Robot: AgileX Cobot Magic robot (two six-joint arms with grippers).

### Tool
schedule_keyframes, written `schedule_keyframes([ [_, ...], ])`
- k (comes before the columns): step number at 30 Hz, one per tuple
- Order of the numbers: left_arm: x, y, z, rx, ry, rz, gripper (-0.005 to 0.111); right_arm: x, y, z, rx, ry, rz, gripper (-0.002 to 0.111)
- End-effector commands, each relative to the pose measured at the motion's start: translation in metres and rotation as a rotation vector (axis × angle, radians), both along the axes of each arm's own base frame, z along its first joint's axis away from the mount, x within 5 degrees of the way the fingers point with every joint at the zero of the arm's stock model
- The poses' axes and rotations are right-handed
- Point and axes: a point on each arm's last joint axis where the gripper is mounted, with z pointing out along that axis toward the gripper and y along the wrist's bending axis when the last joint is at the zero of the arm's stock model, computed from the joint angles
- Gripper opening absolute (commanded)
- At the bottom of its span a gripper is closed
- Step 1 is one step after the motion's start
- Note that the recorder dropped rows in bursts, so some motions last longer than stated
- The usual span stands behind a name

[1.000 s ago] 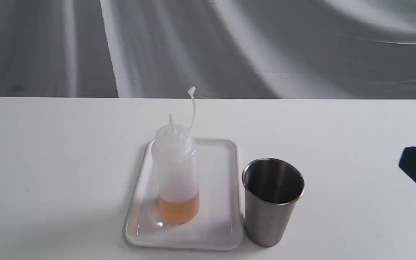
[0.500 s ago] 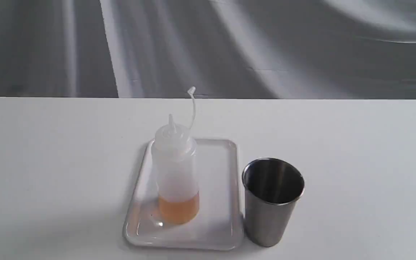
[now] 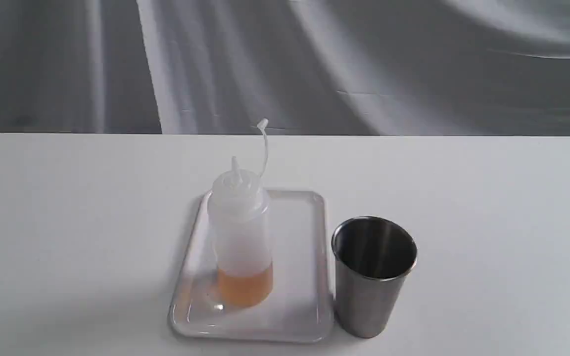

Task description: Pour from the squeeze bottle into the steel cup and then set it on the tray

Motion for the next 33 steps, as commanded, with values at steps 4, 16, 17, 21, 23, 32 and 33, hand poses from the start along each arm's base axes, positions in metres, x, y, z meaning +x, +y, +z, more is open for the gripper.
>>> schedule_keyframes([
  [4, 0.000, 0.000, 0.000, -0.005, -0.014, 0.001, 0.008, -0.013, -0.003, -0.010, 0.002, -0.023, -0.047, 0.000],
  [16, 0.000, 0.000, 0.000, -0.007, -0.014, 0.001, 0.008, -0.027, -0.010, -0.019, -0.068, -0.089, -0.118, 0.000],
  [17, 0.000, 0.000, 0.000, -0.007, -0.014, 0.001, 0.008, -0.028, -0.010, -0.020, -0.062, -0.106, -0.120, 0.000],
  [21, 0.000, 0.000, 0.000, -0.005, -0.014, 0.001, 0.008, -0.031, -0.010, -0.022, -0.077, -0.091, -0.121, 0.000],
  [23, 0.000, 0.000, 0.000, -0.005, -0.014, 0.001, 0.008, -0.031, -0.010, -0.022, -0.084, -0.089, -0.121, 0.000],
  [32, 0.000, 0.000, 0.000, -0.005, -0.014, 0.001, 0.008, -0.034, -0.014, -0.035, -0.103, 0.055, -0.187, 0.000],
  [33, 0.000, 0.000, 0.000, -0.007, -0.014, 0.001, 0.008, -0.034, -0.015, -0.037, -0.091, 0.074, -0.206, 0.000],
])
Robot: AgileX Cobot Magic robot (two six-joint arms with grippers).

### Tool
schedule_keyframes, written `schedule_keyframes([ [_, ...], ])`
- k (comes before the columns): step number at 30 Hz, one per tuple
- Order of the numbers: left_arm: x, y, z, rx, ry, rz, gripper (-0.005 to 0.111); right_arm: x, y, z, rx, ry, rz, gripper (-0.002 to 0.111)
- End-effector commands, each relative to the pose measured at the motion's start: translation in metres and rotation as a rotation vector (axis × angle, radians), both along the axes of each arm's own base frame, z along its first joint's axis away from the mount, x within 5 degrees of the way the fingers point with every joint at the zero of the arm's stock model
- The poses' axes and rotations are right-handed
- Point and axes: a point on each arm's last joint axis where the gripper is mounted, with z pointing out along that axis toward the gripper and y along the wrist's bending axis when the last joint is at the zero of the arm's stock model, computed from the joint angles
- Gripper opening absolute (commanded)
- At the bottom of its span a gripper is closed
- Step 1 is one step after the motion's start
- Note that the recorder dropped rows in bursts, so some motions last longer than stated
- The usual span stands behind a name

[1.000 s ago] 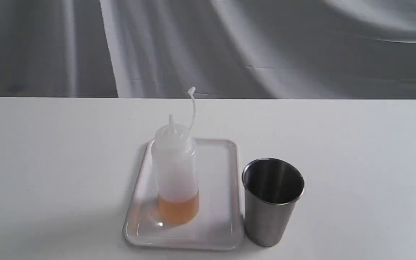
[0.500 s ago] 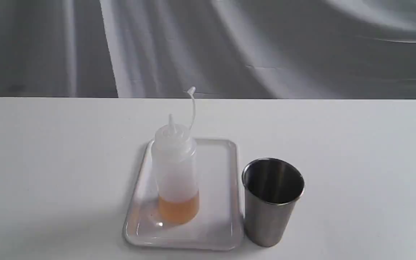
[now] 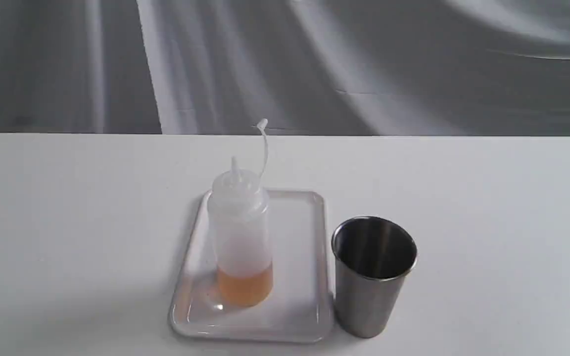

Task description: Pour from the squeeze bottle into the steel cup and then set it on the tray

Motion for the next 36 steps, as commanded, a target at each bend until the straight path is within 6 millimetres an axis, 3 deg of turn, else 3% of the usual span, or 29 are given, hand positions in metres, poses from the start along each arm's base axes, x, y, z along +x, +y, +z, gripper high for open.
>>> schedule_keyframes([
  [1, 0.0002, -0.0001, 0.0000, -0.007, -0.014, 0.001, 0.008, -0.0023, -0.0038, -0.0078, 0.018, 0.073, -0.073, 0.000],
  [36, 0.0002, -0.0001, 0.0000, -0.004, -0.014, 0.001, 0.008, -0.0024, -0.0038, -0.0084, 0.067, 0.073, -0.097, 0.000],
])
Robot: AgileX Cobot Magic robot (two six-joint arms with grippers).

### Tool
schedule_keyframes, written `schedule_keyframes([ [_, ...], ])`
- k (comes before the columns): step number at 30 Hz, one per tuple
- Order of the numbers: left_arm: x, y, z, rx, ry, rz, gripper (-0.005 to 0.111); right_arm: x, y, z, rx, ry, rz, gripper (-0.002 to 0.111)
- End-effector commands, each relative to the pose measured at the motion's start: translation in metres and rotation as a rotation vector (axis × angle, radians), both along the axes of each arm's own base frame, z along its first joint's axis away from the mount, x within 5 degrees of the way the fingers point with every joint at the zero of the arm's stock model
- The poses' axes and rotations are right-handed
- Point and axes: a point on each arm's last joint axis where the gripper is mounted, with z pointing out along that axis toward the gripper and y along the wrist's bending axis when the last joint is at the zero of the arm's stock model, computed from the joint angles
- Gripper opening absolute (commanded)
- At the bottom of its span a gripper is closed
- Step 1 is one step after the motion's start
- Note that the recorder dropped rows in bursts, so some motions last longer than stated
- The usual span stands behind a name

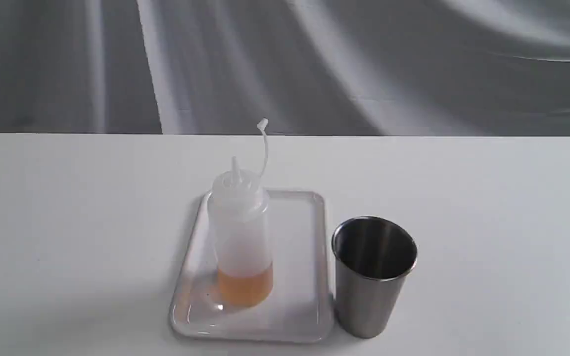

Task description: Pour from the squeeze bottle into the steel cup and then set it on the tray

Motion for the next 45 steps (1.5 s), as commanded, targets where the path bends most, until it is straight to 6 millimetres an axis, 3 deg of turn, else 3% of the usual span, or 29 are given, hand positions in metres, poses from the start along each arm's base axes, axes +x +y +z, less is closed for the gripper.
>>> schedule_keyframes([
  [1, 0.0002, -0.0001, 0.0000, -0.004, -0.014, 0.001, 0.008, -0.0002, -0.0002, -0.0007, 0.007, -0.007, -0.007, 0.000],
  [45, 0.0002, -0.0001, 0.0000, -0.006, -0.014, 0.001, 0.008, -0.0004, -0.0014, -0.0007, -0.037, 0.002, -0.009, 0.000],
])
